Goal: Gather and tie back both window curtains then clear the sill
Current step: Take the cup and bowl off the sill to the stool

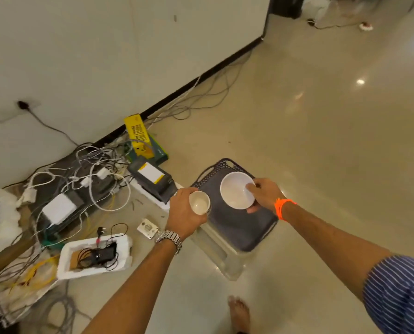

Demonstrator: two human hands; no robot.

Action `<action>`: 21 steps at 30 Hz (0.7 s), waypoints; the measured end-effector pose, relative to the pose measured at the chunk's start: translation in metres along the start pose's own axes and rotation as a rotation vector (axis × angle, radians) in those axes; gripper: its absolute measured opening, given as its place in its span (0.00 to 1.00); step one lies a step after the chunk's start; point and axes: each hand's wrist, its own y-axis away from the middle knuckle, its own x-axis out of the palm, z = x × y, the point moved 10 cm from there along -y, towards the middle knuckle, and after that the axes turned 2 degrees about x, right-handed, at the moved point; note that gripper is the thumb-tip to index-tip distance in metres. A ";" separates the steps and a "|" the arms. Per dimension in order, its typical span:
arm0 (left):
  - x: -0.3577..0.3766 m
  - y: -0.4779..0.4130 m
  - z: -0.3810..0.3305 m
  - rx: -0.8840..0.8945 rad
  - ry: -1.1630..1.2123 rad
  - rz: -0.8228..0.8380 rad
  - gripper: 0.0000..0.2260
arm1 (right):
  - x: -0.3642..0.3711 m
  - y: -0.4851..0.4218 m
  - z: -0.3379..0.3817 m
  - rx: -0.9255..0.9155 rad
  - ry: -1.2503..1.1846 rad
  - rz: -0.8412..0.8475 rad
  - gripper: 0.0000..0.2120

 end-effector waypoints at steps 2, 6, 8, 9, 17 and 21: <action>0.034 -0.008 -0.008 0.030 -0.011 0.055 0.30 | -0.024 -0.005 -0.023 0.035 0.010 -0.042 0.12; 0.089 -0.023 -0.011 0.036 -0.040 0.142 0.31 | -0.047 -0.015 -0.067 0.082 0.034 -0.075 0.12; 0.113 -0.029 -0.009 0.038 -0.079 0.185 0.31 | -0.055 -0.024 -0.085 0.080 0.076 -0.096 0.11; 0.123 -0.030 -0.008 0.038 -0.093 0.206 0.32 | -0.057 -0.029 -0.094 0.082 0.098 -0.102 0.11; 0.170 -0.043 0.023 0.035 -0.241 0.252 0.33 | -0.039 -0.075 -0.120 -0.023 0.395 -0.136 0.10; 0.180 -0.050 0.048 0.011 -0.284 0.259 0.31 | -0.019 -0.094 -0.125 -0.078 0.548 -0.142 0.12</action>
